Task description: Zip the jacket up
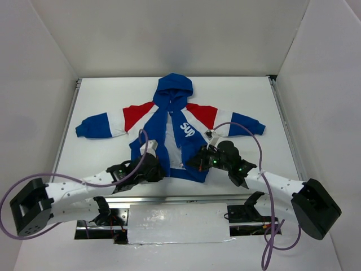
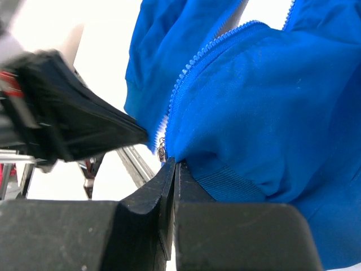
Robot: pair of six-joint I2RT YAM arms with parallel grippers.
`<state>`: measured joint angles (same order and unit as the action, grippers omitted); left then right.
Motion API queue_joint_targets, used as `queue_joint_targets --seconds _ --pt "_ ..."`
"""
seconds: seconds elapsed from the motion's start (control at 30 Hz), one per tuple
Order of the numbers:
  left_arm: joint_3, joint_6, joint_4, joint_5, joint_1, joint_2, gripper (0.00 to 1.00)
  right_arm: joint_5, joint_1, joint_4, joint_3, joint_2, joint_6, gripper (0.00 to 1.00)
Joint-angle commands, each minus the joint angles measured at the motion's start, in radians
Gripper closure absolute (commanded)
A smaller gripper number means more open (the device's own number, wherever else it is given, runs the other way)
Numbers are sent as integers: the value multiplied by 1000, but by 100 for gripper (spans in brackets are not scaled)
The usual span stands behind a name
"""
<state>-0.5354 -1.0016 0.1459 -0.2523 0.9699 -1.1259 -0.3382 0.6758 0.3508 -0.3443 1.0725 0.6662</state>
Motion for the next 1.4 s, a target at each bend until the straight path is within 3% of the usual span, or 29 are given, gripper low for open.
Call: queue_joint_targets --seconds 0.0,0.13,0.3,0.4,0.43,0.5,0.53,0.6,0.63,0.67,0.7,0.77,0.8,0.9,1.17,1.37 --pt "67 -52 -211 28 -10 121 100 -31 -2 -4 -44 0 -17 100" --pt "198 -104 -369 15 -13 260 100 -65 -2 28 -38 20 3 100" --pt "235 -137 -422 -25 -13 294 100 -119 -1 100 -28 59 35 100" --pt "247 -172 -428 -57 -13 304 100 -15 -4 30 -80 98 81 100" --pt "242 -190 -389 -74 -13 310 100 26 -10 -96 -170 142 93 100" --pt "200 -268 -300 -157 -16 313 100 80 -51 -206 -298 206 79 100" --pt "175 -284 -208 -185 -26 307 100 74 -76 -263 -438 283 64 100" --pt "88 -279 -149 -235 -48 287 100 -55 -125 -273 -591 346 11 100" --pt "51 -258 -108 -240 -66 288 100 -194 -124 -213 -669 321 -54 100" --pt "20 -194 -85 -255 -68 296 100 -203 -99 -181 -662 270 -82 100" --pt "-26 -158 -82 -263 -63 329 100 -193 -22 -126 -571 148 -153 100" --pt "-43 -97 -54 -283 -62 374 100 -160 54 -75 -425 72 -180 100" --pt "-43 -91 -31 -297 -63 406 100 -147 82 -50 -291 93 -157 100" --pt "-17 -88 41 -347 -65 408 100 -56 90 -3 -164 298 28 100" --pt "18 -72 4 -311 -63 371 100 189 108 17 -289 409 -65 100" --pt "22 -54 40 -306 -65 431 100 268 107 5 -367 463 -102 100"
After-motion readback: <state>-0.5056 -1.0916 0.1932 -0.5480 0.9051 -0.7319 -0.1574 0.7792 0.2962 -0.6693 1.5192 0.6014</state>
